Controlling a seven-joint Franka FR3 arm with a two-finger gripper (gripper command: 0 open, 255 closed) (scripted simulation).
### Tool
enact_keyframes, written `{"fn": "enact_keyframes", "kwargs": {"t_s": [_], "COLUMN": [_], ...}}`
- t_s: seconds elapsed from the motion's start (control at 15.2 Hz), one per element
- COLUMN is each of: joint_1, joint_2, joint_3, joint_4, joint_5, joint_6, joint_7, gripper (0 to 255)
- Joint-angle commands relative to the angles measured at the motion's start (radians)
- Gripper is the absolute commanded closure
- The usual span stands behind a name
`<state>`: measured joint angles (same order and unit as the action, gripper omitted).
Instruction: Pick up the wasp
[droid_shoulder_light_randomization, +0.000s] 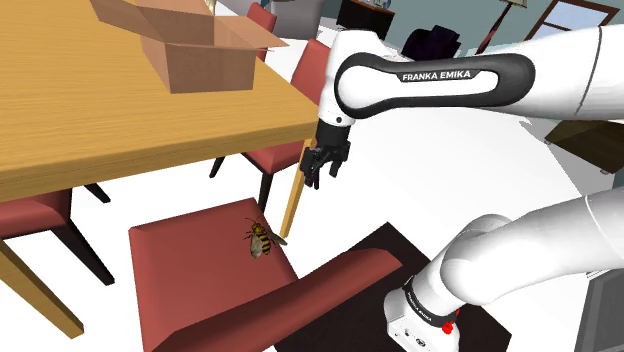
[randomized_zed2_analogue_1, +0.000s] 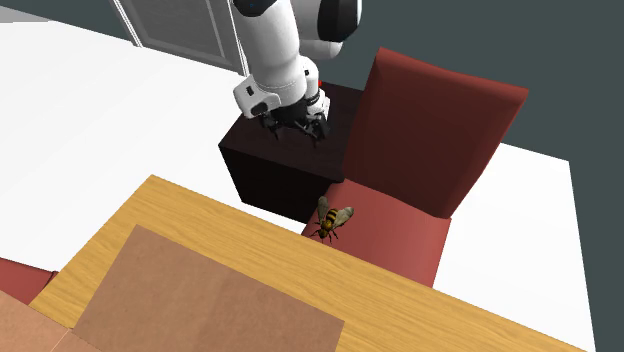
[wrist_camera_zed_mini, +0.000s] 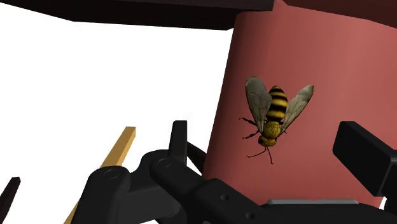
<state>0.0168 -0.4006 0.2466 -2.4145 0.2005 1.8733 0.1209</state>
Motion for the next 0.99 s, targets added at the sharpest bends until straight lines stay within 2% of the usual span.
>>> {"fn": "enact_keyframes", "kwargs": {"t_s": [0.0, 0.4, 0.92], "joint_1": [0.003, 0.012, 0.052], "joint_2": [0.059, 0.28, 0.61], "joint_3": [0.025, 0.092, 0.119], "joint_4": [-0.004, 0.04, 0.17], "joint_5": [0.004, -0.018, -0.116], "joint_6": [0.057, 0.212, 0.37], "joint_7": [0.036, 0.156, 0.334], "gripper": [0, 0, 0]}}
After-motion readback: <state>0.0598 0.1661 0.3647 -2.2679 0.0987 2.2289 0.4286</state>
